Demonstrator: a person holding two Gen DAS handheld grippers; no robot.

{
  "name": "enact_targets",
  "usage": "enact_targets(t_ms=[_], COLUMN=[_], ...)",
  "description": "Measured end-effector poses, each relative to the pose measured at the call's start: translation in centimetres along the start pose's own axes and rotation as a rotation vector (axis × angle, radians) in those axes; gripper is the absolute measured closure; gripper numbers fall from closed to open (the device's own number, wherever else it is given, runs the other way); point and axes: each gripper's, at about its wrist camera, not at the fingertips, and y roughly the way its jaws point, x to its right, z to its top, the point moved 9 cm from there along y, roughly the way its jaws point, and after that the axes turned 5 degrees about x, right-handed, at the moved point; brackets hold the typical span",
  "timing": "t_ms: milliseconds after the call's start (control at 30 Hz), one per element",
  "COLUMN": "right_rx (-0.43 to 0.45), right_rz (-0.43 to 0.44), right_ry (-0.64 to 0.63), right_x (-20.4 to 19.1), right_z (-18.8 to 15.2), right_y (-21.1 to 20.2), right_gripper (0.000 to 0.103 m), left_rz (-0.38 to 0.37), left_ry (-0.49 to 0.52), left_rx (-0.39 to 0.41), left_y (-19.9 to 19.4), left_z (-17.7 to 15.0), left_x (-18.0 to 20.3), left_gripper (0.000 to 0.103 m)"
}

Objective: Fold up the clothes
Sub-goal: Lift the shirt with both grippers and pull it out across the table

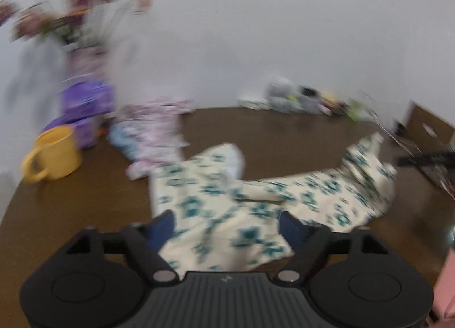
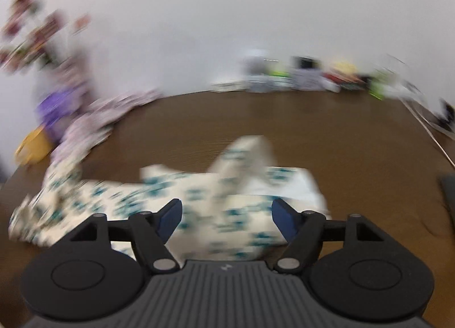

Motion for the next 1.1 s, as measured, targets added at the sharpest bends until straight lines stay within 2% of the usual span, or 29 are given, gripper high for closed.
enact_targets(t_ms=[67, 167, 200, 233, 267, 300, 367, 600, 733, 800, 900, 1100], right_rx=[-0.021, -0.052, -0.066, -0.077, -0.087, -0.098, -0.077, 0.067, 0.118, 0.126, 0.072, -0.113], right_rz=[0.043, -0.029, -0.062, -0.08, -0.093, -0.078, -0.057, -0.107, -0.094, -0.081, -0.069, -0.085], right_ry=[-0.112, -0.27, -0.31, -0.323, -0.327, -0.284, -0.22, -0.043, 0.006, 0.005, -0.019, 0.005], right_x=[-3.5, -6.2, -6.6, -6.5, -6.3, -5.7, -4.3, 2.1, 3.1, 2.9, 2.5, 3.1], right_z=[0.4, 0.3, 0.1, 0.0, -0.1, -0.1, 0.5, 4.3, 6.5, 6.9, 4.9, -3.0], right_y=[0.9, 3.7, 4.7, 5.3, 5.9, 6.1, 5.4, 0.4, -0.5, -1.0, -1.5, -1.3], right_gripper=[0.02, 0.02, 0.03, 0.067, 0.091, 0.1, 0.1, 0.1, 0.1, 0.1, 0.1, 0.099], left_rz=[-0.006, 0.022, 0.033, 0.045, 0.05, 0.036, 0.023, 0.116, 0.141, 0.128, 0.089, 0.026], left_ry=[0.091, 0.203, 0.218, 0.233, 0.236, 0.219, 0.195, 0.166, 0.164, 0.161, 0.162, 0.158], left_rx=[-0.049, -0.108, -0.121, -0.134, -0.145, -0.156, -0.152, -0.012, 0.043, 0.049, 0.011, -0.115], left_y=[1.9, 4.6, 5.3, 5.9, 6.2, 6.3, 5.9, 3.2, 2.2, 1.5, 0.7, 0.7], left_z=[-0.6, -1.6, -1.8, -2.1, -2.3, -2.3, -2.0, 2.6, 5.5, 5.8, 3.7, -2.5], left_x=[1.8, 3.7, 3.8, 3.9, 3.8, 3.5, 2.9, 0.0, -0.4, -0.3, 0.3, 1.5], left_gripper=[0.019, 0.02, 0.027, 0.057, 0.082, 0.099, 0.101, 0.102, 0.102, 0.102, 0.102, 0.102])
